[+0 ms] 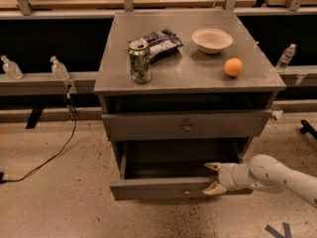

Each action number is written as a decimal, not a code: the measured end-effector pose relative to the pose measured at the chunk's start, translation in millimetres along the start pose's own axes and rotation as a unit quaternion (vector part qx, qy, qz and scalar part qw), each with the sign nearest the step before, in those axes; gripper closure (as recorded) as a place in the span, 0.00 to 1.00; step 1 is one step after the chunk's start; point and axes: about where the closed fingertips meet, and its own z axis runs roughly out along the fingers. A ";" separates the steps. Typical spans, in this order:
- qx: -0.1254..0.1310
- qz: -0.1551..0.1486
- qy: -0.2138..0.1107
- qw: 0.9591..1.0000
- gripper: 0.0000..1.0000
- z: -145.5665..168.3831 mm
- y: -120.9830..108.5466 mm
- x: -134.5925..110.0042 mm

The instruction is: Close middle drawer

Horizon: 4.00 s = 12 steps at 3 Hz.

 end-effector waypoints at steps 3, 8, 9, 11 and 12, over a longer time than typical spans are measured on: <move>0.028 -0.029 0.018 0.999 0.39 30.1 -71.8 -28.1; 0.055 -0.038 0.013 0.998 0.42 42.0 -101.4 -42.5; 0.068 -0.036 0.014 0.997 0.43 44.4 -98.6 -41.4; 0.098 -0.028 0.018 0.995 0.54 53.5 -92.5 -45.5; 0.098 -0.028 0.018 0.995 0.57 53.2 -92.2 -45.4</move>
Offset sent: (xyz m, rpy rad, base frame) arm 0.1511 0.0437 0.0352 -0.1036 -0.1458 -0.0122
